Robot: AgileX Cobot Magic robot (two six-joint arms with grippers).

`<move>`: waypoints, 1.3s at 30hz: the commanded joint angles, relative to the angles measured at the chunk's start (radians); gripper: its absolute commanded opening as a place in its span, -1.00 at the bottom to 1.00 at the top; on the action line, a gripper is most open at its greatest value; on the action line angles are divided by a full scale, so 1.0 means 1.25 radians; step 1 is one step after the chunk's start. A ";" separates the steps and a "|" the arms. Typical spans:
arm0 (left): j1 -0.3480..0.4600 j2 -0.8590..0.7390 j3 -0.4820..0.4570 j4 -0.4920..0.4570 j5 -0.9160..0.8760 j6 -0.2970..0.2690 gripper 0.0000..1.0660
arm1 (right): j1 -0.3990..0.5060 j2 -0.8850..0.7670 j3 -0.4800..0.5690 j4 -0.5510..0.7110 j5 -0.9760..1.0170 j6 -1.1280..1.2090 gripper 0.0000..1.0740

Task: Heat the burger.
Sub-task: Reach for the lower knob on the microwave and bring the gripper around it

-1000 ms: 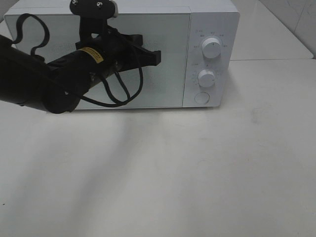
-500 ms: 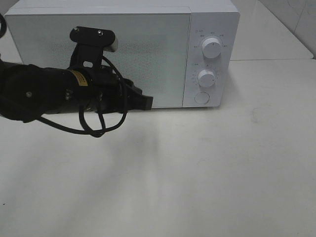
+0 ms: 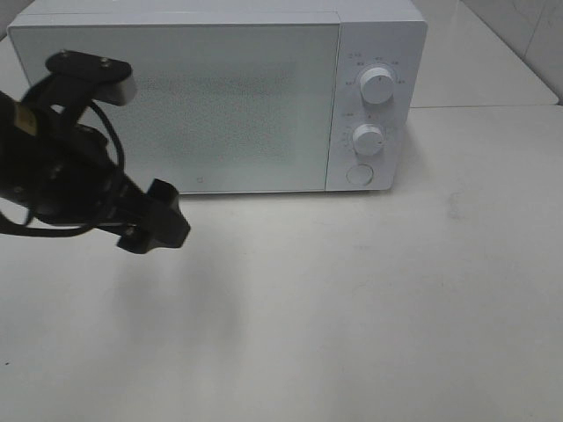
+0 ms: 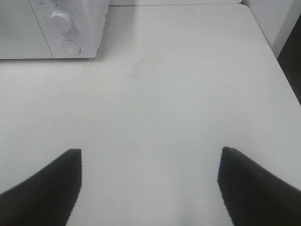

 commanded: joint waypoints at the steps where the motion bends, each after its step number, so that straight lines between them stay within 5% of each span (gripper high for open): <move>1: 0.034 -0.067 0.000 0.064 0.106 -0.026 0.92 | -0.006 -0.022 -0.001 -0.003 -0.008 -0.002 0.42; 2: 0.074 -0.096 0.000 0.069 0.160 -0.071 0.92 | -0.006 -0.022 -0.001 -0.003 -0.008 -0.002 0.42; 4: 0.119 -0.117 0.000 0.069 0.205 -0.078 0.92 | -0.006 -0.022 -0.001 -0.003 -0.008 -0.002 0.42; 13: 0.336 -0.170 0.000 0.074 0.443 -0.062 0.92 | -0.006 -0.022 -0.001 -0.003 -0.008 -0.002 0.42; 18: 0.402 -0.171 0.000 0.074 0.576 -0.062 0.92 | -0.006 -0.022 -0.001 -0.003 -0.008 -0.002 0.42; 28: 0.410 -0.314 0.069 0.064 0.601 -0.064 0.92 | -0.006 -0.022 -0.001 -0.003 -0.008 -0.002 0.42; 39: 0.410 -0.663 0.195 0.067 0.471 -0.062 0.92 | -0.006 -0.022 -0.001 -0.003 -0.008 -0.002 0.42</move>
